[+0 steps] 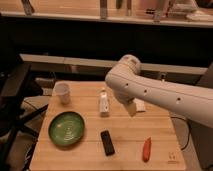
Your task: Drag the ceramic bowl in a circle
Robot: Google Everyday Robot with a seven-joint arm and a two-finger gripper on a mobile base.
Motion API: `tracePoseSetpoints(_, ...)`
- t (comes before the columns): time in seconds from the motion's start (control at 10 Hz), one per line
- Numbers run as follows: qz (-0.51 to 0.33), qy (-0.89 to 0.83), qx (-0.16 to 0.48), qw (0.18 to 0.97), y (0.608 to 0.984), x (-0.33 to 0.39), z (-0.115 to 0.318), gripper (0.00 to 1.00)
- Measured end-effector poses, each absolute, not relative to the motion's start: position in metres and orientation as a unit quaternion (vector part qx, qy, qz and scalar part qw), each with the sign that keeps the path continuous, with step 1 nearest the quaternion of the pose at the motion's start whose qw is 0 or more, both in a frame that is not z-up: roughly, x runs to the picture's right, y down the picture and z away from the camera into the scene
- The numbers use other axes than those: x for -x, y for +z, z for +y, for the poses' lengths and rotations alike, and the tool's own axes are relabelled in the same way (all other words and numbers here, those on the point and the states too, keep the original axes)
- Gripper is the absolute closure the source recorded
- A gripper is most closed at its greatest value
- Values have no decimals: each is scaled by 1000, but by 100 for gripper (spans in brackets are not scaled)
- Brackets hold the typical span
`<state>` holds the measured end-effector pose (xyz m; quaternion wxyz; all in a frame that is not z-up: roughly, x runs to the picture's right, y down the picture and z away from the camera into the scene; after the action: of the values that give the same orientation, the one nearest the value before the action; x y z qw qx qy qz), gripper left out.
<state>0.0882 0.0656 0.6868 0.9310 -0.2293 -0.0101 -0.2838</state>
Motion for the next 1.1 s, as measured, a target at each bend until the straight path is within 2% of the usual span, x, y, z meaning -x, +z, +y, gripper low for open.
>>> tracePoseSetpoints(1.1,-34,-366,211,906,697,-53,56,20)
